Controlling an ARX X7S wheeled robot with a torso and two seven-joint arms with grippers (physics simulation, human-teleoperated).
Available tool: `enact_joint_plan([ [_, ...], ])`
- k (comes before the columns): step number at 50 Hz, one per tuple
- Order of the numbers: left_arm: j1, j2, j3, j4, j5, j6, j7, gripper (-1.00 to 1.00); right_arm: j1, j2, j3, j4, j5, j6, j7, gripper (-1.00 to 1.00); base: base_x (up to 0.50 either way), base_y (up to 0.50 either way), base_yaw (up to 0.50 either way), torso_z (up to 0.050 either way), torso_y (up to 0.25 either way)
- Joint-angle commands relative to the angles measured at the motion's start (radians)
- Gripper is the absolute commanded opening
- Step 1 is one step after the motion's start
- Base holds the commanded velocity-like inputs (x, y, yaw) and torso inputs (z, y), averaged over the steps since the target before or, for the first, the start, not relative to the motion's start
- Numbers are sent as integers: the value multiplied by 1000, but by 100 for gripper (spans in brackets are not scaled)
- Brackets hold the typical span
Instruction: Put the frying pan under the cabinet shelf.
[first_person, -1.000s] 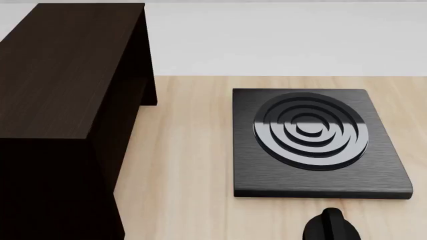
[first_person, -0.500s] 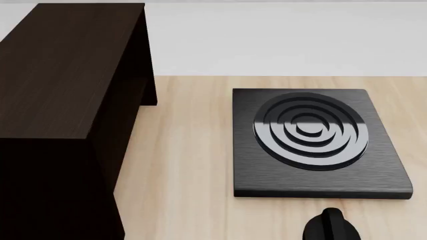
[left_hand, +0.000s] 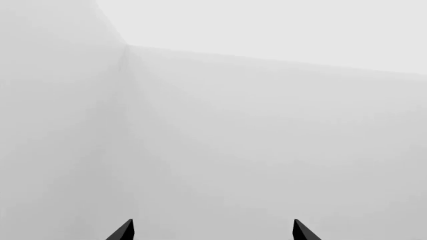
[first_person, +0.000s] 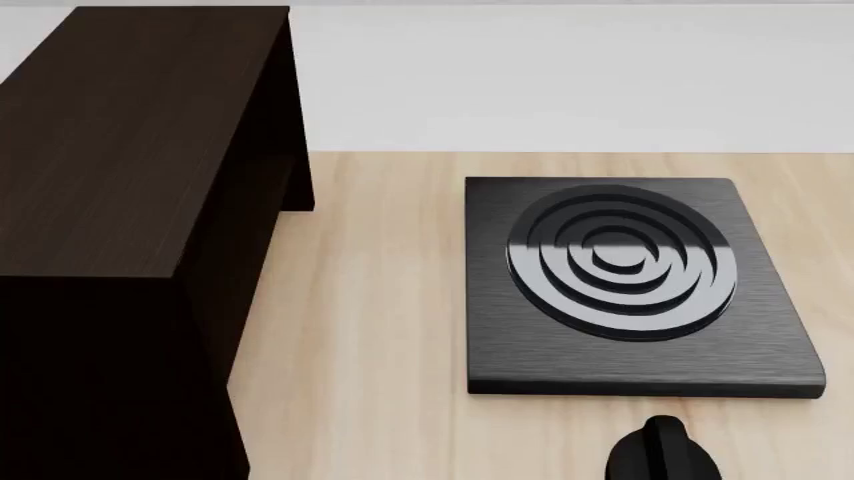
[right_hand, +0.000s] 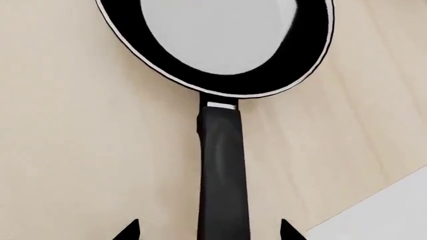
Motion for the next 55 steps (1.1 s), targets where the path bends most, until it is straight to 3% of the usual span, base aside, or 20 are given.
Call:
enact_joint_plan([
  [1,0,-1,9,-6,5,4,-3,100,-18,-39,60,39,36,-55,72,100,0,0,0,0,0],
  [31,3,-9,30,-20,19,11,-12,100,21,-144,125,192,146,-195,264,100,2,-1,1,-1,0],
  [32,3,-9,31,-21,20,11,-12,100,23,-143,126,195,146,-197,267,-100,0,-3,4,0,0],
  [43,4,-6,38,-37,24,23,-10,100,27,-125,125,164,131,-181,247,-100,4,-3,2,-2,0],
  [55,7,-10,25,-32,13,29,-12,100,38,-40,98,-4,43,-64,91,-100,2,-1,1,-1,0],
])
